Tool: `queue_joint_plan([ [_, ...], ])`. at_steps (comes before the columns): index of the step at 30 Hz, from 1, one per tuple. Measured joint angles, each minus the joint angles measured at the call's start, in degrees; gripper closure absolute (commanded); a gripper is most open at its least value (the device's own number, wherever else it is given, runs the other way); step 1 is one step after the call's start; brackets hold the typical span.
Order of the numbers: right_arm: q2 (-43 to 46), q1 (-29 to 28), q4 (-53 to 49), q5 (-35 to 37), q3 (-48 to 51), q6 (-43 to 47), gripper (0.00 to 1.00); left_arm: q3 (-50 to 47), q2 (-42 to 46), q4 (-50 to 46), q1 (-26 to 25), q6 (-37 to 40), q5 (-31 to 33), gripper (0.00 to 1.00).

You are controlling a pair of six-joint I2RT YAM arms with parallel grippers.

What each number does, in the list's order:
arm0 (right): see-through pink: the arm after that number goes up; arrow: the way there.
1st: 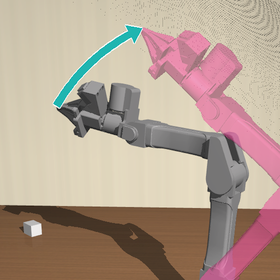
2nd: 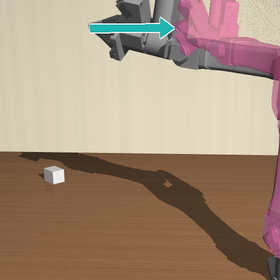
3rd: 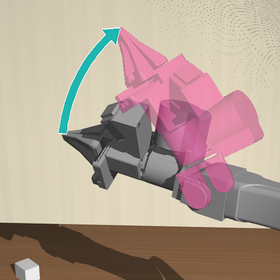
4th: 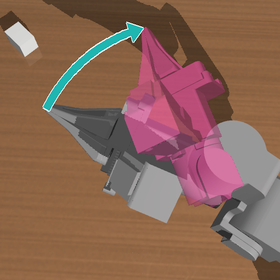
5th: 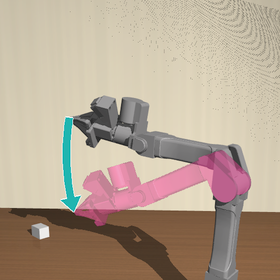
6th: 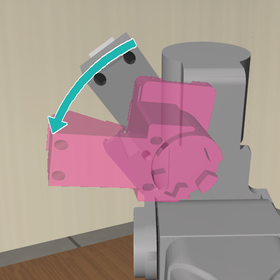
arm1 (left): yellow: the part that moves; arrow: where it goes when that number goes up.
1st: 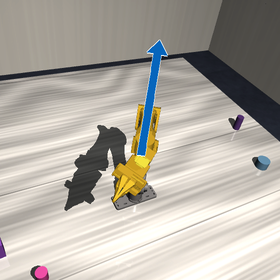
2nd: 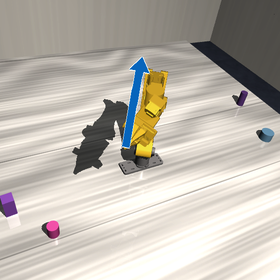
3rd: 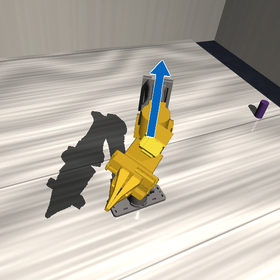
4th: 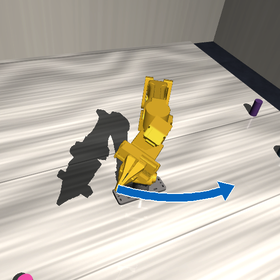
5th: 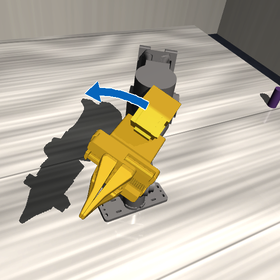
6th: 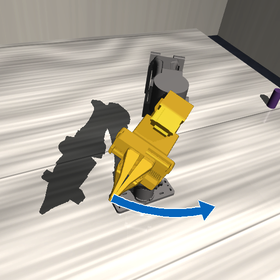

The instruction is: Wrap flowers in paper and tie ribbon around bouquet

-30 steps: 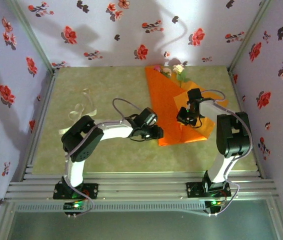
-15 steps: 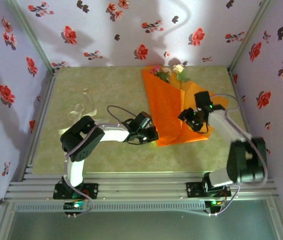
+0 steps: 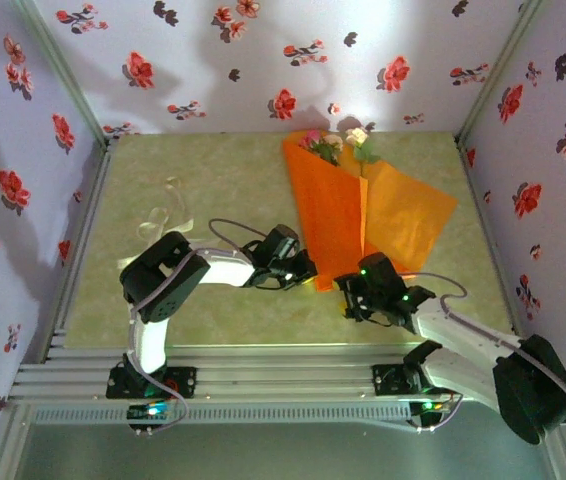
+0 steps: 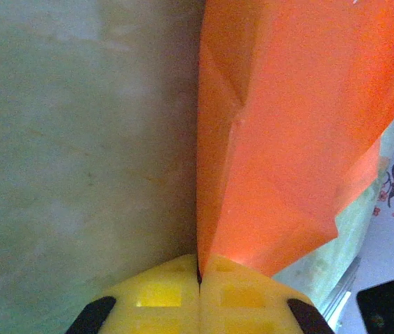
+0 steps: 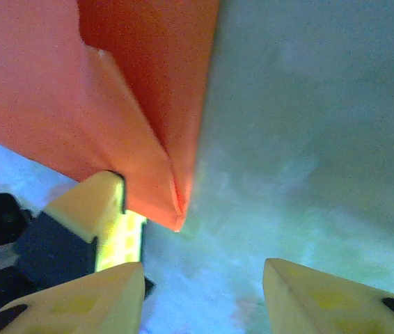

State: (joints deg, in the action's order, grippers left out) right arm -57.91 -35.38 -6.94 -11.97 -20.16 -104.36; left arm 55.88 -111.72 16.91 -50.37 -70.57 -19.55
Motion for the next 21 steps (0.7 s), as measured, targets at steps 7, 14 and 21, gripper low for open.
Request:
queue_joint_plan([
  [7,-5.1,-3.8,10.2,5.5,0.9,-9.9,0.51,-0.2,0.2,0.4,0.2,-1.2,-0.2,1.0],
  [14,-12.1,-6.1,14.9,7.3,0.6,-13.6,0.47,-0.5,0.6,0.7,0.3,-2.0,-0.2,1.0],
  [21,-14.9,-6.8,19.5,9.7,0.4,-14.6,0.49,-0.4,0.7,0.7,0.3,-3.2,-0.2,1.0],
])
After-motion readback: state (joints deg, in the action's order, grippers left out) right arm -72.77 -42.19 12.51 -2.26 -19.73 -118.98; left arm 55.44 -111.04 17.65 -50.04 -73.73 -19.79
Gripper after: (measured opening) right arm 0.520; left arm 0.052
